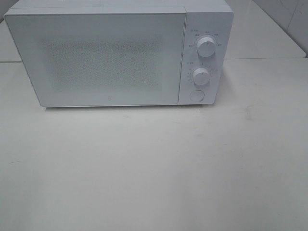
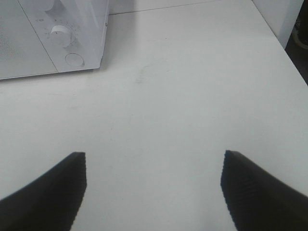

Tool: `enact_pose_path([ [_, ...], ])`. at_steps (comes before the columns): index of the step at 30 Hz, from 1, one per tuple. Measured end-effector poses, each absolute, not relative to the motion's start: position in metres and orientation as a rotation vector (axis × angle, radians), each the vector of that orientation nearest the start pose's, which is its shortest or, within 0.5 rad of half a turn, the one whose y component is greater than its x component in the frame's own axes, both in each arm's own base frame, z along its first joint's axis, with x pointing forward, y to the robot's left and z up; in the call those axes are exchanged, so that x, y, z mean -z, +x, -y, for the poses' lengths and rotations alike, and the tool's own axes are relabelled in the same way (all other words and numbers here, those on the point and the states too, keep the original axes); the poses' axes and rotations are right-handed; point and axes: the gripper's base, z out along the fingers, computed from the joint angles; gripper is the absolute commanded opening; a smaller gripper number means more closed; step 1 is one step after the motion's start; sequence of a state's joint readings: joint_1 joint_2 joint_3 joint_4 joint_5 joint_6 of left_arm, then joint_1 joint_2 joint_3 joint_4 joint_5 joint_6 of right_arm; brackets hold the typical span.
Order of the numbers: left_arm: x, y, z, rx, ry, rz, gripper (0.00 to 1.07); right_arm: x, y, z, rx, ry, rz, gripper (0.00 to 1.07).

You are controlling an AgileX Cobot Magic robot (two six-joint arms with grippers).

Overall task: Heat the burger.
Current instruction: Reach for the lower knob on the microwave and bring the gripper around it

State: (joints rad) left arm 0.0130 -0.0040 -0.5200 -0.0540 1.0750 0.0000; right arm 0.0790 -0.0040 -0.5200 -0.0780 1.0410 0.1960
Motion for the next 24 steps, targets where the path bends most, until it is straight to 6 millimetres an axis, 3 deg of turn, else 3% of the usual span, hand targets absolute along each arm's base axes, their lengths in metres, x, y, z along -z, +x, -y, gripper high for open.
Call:
enact_pose_path([
  [13,-0.282,-0.008,0.004,0.056,-0.009,-2.034,1.00,-0.302,-0.004,0.006,-0.101,0.107,-1.853,0.77],
  [19,-0.282,-0.008,0.004,0.056,-0.009,-2.034,1.00,-0.307,0.021,0.004,-0.095,0.101,-1.906,0.77],
  [21,-0.282,-0.008,0.004,0.056,-0.009,-2.034,1.00,-0.312,0.043,0.001,-0.095,0.093,-1.923,0.76],
  [24,-0.282,-0.008,0.004,0.056,-0.009,-2.034,1.00,-0.314,0.059,0.000,-0.097,0.087,-1.920,0.76],
])
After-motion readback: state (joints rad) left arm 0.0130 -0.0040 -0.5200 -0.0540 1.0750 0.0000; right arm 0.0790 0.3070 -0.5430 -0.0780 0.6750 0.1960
